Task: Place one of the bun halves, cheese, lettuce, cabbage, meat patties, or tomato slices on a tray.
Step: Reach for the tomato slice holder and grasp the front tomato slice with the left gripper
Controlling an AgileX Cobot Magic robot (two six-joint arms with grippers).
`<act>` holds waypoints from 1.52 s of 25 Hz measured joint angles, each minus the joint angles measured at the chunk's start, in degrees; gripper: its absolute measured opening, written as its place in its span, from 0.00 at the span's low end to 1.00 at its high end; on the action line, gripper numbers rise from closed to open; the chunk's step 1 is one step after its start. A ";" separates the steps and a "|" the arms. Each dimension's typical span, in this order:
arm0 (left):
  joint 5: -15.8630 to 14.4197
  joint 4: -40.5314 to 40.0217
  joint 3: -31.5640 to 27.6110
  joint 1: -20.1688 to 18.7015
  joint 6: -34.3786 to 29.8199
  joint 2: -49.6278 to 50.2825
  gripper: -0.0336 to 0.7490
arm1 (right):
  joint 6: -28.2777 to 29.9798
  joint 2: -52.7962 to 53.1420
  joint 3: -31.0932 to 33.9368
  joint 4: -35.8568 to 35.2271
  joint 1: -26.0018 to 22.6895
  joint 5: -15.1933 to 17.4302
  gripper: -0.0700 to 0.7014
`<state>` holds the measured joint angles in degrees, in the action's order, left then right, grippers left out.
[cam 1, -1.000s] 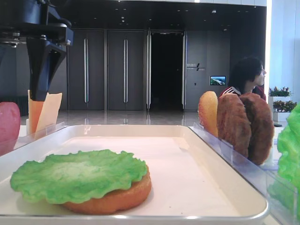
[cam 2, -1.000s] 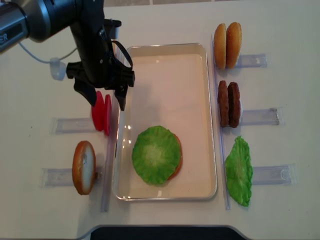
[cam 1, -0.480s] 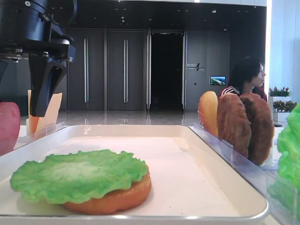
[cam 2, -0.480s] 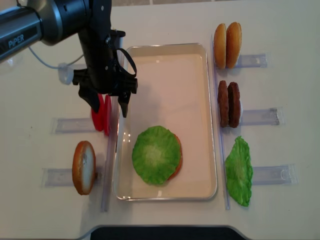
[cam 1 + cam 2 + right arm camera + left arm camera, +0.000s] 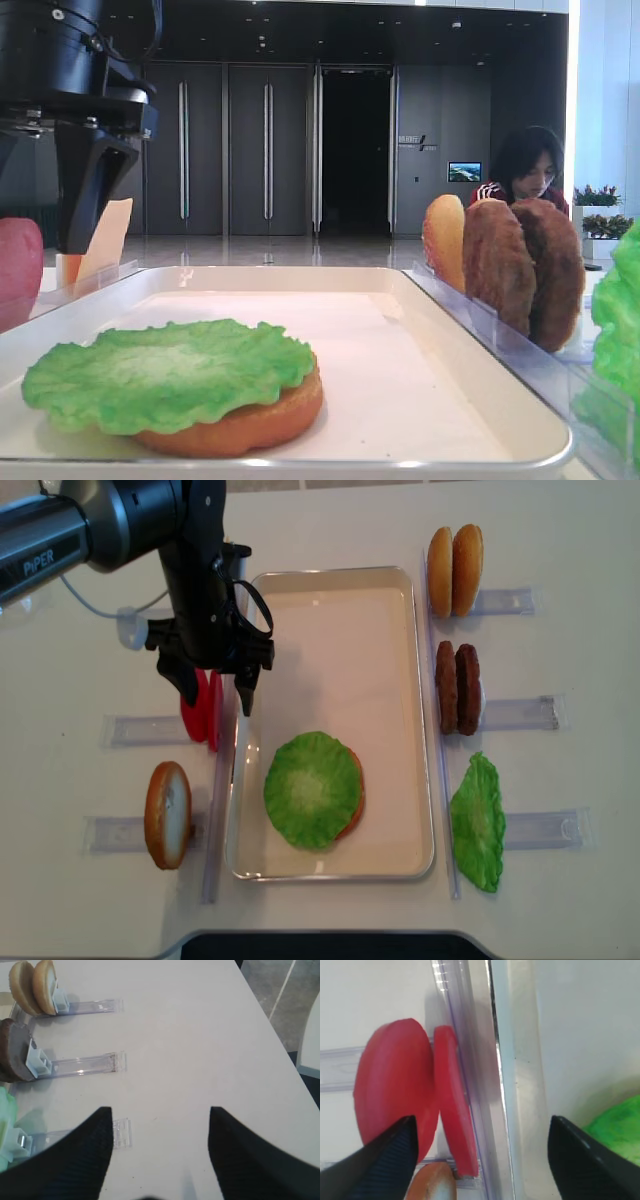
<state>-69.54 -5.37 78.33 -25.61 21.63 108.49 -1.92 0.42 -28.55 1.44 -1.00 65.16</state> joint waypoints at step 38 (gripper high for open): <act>0.00 -0.87 0.00 0.00 -1.47 0.00 0.13 | 0.00 0.00 0.00 0.00 0.00 0.00 0.65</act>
<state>-69.54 -6.24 78.33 -25.61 20.16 108.49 -1.92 0.42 -28.55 1.44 -1.00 65.16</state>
